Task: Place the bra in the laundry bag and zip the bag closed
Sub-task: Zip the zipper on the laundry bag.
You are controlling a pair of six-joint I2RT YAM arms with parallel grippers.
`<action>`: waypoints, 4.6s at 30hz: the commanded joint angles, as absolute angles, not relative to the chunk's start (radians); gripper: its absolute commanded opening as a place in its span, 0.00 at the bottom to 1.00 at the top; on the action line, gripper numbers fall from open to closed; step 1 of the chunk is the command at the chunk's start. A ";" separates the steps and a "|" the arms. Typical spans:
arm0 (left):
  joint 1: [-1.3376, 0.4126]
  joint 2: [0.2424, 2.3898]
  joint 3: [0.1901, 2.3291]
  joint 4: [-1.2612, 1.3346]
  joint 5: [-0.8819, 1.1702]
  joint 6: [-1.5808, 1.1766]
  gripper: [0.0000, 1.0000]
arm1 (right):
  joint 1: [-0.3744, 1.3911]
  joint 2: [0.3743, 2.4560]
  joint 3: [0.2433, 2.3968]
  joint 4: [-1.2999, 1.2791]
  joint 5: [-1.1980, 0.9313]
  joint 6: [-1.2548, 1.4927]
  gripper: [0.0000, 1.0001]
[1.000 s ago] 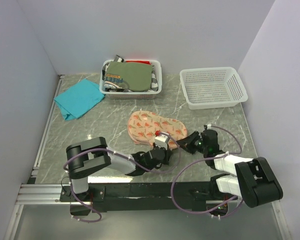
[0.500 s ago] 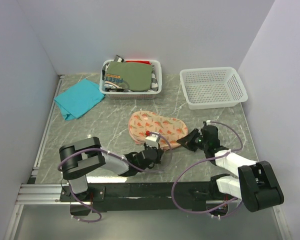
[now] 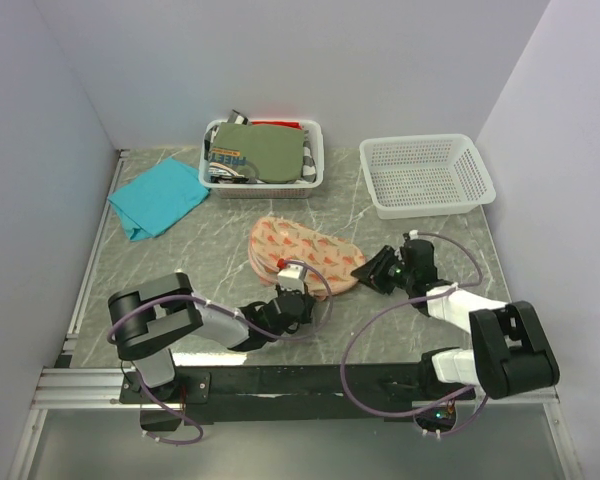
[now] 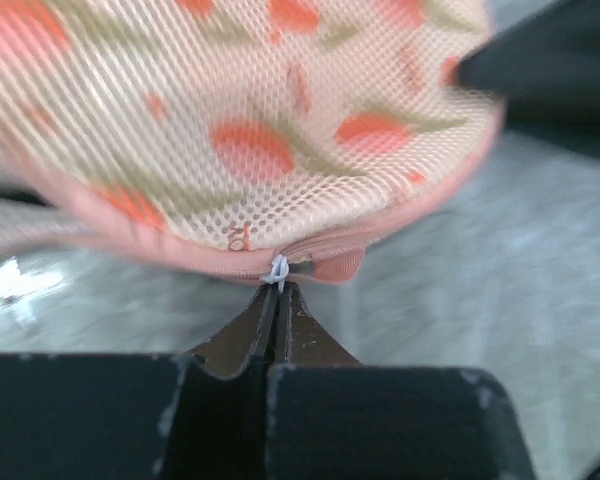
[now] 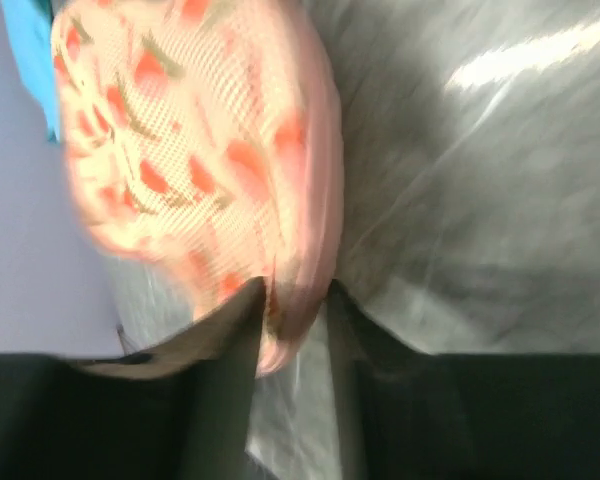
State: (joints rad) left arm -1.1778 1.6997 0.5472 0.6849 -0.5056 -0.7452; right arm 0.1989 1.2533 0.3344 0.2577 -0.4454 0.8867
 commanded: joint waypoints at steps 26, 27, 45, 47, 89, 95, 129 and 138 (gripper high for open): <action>-1.247 1.865 0.858 0.600 -0.387 -0.661 0.01 | 0.183 1.150 0.172 0.549 -0.406 1.081 0.78; -1.247 1.868 0.853 0.603 -0.384 -0.664 0.01 | 0.183 1.175 0.179 0.563 -0.411 1.081 0.74; -1.253 1.737 0.663 0.569 -0.502 -0.718 0.01 | 0.155 1.285 0.252 0.581 -0.433 1.048 0.08; -1.255 1.703 0.623 0.557 -0.531 -0.729 0.01 | 0.153 1.298 0.267 0.575 -0.434 1.043 0.08; -1.258 1.752 0.726 0.468 -0.581 -0.778 0.01 | 0.152 1.088 0.206 0.342 -0.442 0.974 0.83; -1.270 1.720 0.742 0.509 -0.535 -0.721 0.01 | 0.163 1.066 0.184 0.412 -0.466 1.029 0.83; -1.331 1.597 0.641 0.446 -0.586 -0.727 0.01 | 0.219 1.407 0.342 0.618 -0.494 1.059 0.25; -1.330 1.557 0.609 0.405 -0.626 -0.752 0.01 | 0.213 1.454 0.376 0.620 -0.505 1.042 0.10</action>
State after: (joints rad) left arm -1.3190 1.5929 0.6205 0.4614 -0.5964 -0.7300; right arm 0.2405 1.4307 0.3244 0.5751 -0.5484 1.0706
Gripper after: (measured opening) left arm 0.026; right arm 0.155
